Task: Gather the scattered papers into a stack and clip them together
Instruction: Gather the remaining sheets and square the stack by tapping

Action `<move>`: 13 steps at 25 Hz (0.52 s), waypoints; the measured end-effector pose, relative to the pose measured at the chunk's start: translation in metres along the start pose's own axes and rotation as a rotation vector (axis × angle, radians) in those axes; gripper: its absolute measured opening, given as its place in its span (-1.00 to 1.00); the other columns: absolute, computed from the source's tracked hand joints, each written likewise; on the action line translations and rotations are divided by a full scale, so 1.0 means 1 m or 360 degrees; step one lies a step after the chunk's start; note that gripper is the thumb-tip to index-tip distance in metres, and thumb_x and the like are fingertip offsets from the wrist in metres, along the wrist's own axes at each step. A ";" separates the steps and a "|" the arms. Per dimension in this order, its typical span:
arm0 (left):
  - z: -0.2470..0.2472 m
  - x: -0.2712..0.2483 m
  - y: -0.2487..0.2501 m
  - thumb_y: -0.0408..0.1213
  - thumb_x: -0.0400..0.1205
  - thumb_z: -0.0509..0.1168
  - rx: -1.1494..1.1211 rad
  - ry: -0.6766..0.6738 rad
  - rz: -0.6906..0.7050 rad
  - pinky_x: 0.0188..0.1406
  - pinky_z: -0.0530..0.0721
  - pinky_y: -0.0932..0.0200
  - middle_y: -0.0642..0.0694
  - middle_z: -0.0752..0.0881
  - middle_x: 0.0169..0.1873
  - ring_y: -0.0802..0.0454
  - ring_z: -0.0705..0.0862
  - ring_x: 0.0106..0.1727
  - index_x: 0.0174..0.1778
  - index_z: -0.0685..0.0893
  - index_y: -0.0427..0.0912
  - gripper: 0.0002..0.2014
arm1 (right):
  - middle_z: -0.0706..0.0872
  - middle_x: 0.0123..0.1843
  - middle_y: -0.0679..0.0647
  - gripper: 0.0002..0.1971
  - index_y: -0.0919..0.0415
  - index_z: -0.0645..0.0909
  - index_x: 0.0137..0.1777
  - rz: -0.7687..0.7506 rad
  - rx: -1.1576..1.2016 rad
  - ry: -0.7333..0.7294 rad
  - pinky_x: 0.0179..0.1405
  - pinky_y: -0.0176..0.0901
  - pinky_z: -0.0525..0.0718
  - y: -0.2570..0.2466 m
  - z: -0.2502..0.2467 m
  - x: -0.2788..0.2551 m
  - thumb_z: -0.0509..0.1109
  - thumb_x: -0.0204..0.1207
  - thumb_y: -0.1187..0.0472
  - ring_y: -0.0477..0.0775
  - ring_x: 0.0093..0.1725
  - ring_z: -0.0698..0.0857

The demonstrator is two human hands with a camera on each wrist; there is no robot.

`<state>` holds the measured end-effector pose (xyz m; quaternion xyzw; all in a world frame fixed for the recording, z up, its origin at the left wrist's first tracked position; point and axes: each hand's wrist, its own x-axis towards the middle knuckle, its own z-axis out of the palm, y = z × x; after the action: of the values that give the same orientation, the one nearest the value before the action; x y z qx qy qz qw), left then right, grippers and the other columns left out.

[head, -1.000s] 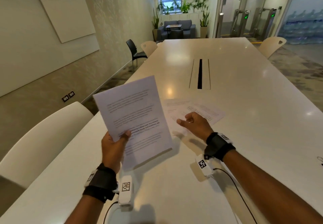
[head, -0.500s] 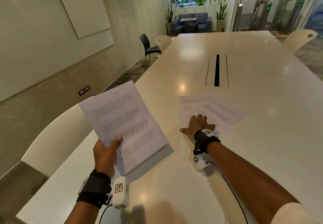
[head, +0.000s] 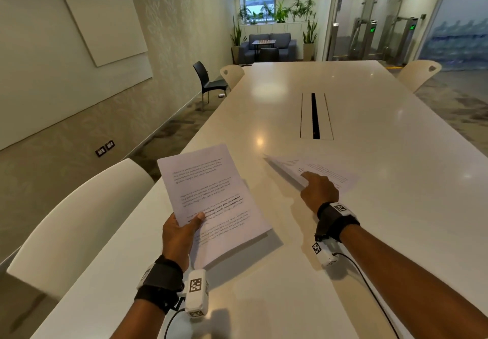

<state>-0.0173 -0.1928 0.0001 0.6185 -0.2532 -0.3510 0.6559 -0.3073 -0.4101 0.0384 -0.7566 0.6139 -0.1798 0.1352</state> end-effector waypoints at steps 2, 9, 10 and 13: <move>0.010 0.002 0.000 -0.43 0.77 0.47 -0.0018 -0.0105 -0.0021 -0.16 0.90 0.09 -0.17 0.87 0.20 -0.28 0.87 0.16 0.45 0.66 -0.12 -0.66 | 0.90 0.15 0.26 -0.57 0.08 0.76 0.46 -0.0067 0.0080 0.0180 -0.12 -0.06 0.68 -0.004 -0.016 -0.019 0.42 0.63 0.37 0.39 0.06 0.84; 0.060 0.005 -0.005 -0.53 0.74 0.48 -0.0255 -0.0407 -0.0110 -0.05 0.96 0.10 -0.31 0.88 0.30 -0.33 0.87 0.24 0.52 0.69 -0.33 -0.59 | 0.93 0.28 0.14 -0.56 0.10 0.83 0.43 -0.0722 0.0178 0.0600 0.03 0.05 0.91 -0.030 -0.029 -0.082 0.49 0.63 0.47 0.26 0.07 0.95; 0.066 0.005 -0.004 -0.53 0.75 0.46 -0.0285 -0.0444 -0.0131 -0.01 0.97 0.06 -0.32 0.88 0.30 -0.30 0.88 0.21 0.51 0.70 -0.32 -0.62 | 0.92 0.31 0.10 -0.56 0.08 0.85 0.41 -0.0822 0.0127 0.0535 0.09 0.08 0.93 -0.031 -0.028 -0.091 0.53 0.60 0.46 0.23 0.13 0.95; 0.074 0.008 -0.003 -0.43 0.82 0.40 -0.0364 -0.0525 -0.0183 0.07 0.95 -0.10 -0.32 0.91 0.27 -0.27 0.91 0.13 0.38 0.77 -0.22 -0.78 | 0.92 0.32 -0.02 -0.62 -0.02 0.88 0.35 -0.0938 0.0087 0.0262 0.19 0.15 0.92 -0.028 -0.023 -0.115 0.60 0.60 0.36 0.13 0.30 0.91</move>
<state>-0.0697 -0.2456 0.0040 0.4875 -0.2798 -0.5109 0.6504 -0.3134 -0.2917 0.0593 -0.8811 0.3717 -0.2885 0.0473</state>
